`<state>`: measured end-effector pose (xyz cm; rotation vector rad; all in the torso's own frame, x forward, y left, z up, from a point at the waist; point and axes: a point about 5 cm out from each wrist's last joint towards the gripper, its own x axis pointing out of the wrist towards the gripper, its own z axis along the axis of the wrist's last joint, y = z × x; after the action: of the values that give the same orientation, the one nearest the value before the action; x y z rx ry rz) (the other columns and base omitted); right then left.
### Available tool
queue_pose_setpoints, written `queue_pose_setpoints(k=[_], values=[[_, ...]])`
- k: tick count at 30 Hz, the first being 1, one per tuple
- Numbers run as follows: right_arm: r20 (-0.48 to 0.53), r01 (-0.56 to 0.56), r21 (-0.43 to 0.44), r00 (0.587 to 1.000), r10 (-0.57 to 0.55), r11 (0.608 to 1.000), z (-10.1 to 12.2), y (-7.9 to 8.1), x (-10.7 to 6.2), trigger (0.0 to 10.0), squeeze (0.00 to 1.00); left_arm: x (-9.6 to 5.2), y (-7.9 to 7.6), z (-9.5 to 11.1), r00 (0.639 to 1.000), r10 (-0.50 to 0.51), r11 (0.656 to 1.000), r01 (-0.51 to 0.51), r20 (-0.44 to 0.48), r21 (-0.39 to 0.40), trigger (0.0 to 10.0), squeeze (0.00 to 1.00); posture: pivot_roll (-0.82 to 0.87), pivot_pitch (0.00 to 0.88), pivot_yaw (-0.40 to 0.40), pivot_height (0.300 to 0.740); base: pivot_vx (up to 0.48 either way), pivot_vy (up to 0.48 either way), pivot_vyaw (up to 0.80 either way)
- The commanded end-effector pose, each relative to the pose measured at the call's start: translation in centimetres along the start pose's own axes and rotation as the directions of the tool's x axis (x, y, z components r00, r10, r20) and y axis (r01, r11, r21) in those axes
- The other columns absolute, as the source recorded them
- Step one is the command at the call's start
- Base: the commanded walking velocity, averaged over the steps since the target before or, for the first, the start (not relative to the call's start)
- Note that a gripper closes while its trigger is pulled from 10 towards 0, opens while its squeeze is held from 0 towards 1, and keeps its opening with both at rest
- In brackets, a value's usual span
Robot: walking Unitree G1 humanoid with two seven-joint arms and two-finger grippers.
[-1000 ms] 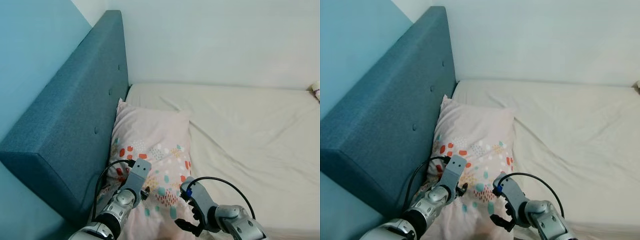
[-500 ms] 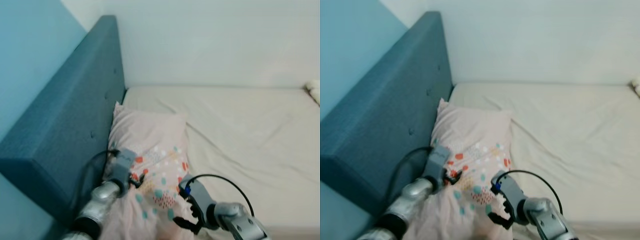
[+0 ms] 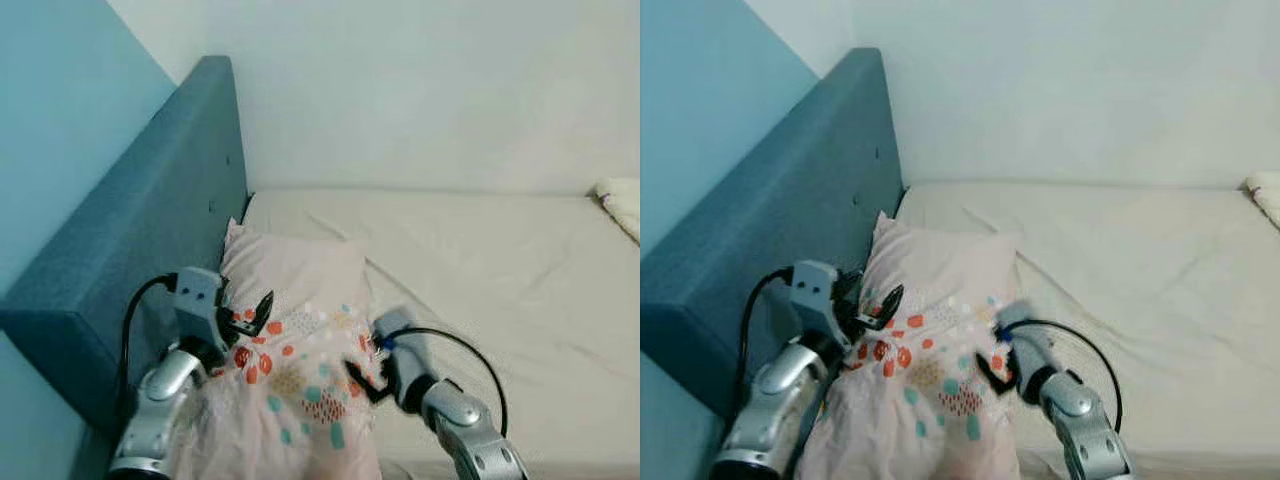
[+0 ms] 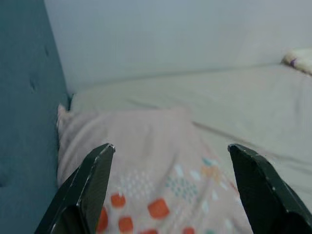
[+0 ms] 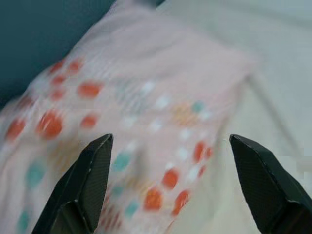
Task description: Clean up the room
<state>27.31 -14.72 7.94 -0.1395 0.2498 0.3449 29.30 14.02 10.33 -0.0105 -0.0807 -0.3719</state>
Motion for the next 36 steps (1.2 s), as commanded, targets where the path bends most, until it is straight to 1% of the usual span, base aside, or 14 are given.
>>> queue_pose_setpoints(k=[1, 3, 4, 7, 11, 12, 17, 29, 36], values=[[0.056, 0.077, 0.043, 0.995, -0.079, 0.996, 0.2, -0.4, -0.8, 10.0, 0.00, -0.2, -1.2, -0.3, 0.999, -0.027, 0.999, 0.026, -0.032, -0.022, 10.0, 0.00, 0.02, 0.042, -0.011, 0.740, 0.000, 0.000, 0.00], [0.056, 0.077, 0.043, 0.995, -0.079, 0.996, 0.2, -0.4, -0.8, 10.0, 0.00, -0.2, -1.2, -0.3, 0.999, -0.027, 0.999, 0.026, -0.032, -0.022, 10.0, 0.00, 0.02, 0.042, -0.011, 0.740, 0.000, 0.000, 0.00], [0.097, 0.123, 0.052, 0.987, -0.127, 0.991, 0.5, -0.5, -1.2, 10.0, 0.00, -0.2, -1.7, -0.2, 0.998, -0.026, 0.999, 0.024, -0.054, -0.047, 10.0, 0.00, 0.01, 0.046, 0.000, 0.740, 0.000, 0.000, 0.00], [0.110, 0.153, 0.047, 0.981, -0.157, 0.987, 0.7, -0.5, -1.3, 10.0, 0.00, -0.3, -1.7, -0.1, 0.997, -0.014, 0.999, 0.011, -0.075, -0.051, 10.0, 0.00, 0.01, 0.046, 0.000, 0.740, 0.000, 0.000, 0.00], [0.127, 0.187, 0.057, 0.973, -0.193, 0.981, 0.8, -0.7, -1.4, 10.0, 0.00, 0.2, -1.8, 0.1, 0.996, -0.011, 0.998, 0.006, -0.087, -0.055, 10.0, 0.00, 0.00, 0.057, 0.007, 0.740, 0.000, -0.129, 0.00], [0.140, 0.208, 0.056, 0.967, -0.214, 0.977, 0.9, -0.7, -1.3, 10.0, 0.00, 0.5, -1.9, 0.2, 0.996, 0.003, 0.999, -0.007, -0.089, -0.051, 10.0, 0.00, 0.00, 0.058, 0.011, 0.740, 0.000, -0.461, 0.00], [0.149, 0.219, 0.046, 0.963, -0.224, 0.975, 0.9, -0.6, -1.2, 10.0, 0.00, 0.7, -2.1, 0.1, 0.996, 0.027, 0.998, -0.031, -0.083, -0.048, 10.0, 0.00, 0.00, 0.059, 0.017, 0.740, 0.000, -0.473, 0.00], [0.161, 0.234, 0.050, 0.957, -0.240, 0.971, 1.1, -0.7, -0.9, 10.0, 0.00, 0.6, -2.3, 0.1, 0.992, 0.051, 0.997, -0.056, -0.119, -0.045, 10.0, 0.00, 0.01, 0.065, 0.019, 0.740, 0.000, -0.480, 0.00], [0.162, 0.238, 0.046, 0.957, -0.242, 0.970, 1.0, -0.7, -0.8, 10.0, 0.00, 0.6, -2.6, 0.1, 0.992, 0.050, 0.997, -0.056, -0.119, -0.047, 10.0, 0.00, 0.01, 0.068, 0.024, 0.740, 0.000, -0.480, 0.00]])
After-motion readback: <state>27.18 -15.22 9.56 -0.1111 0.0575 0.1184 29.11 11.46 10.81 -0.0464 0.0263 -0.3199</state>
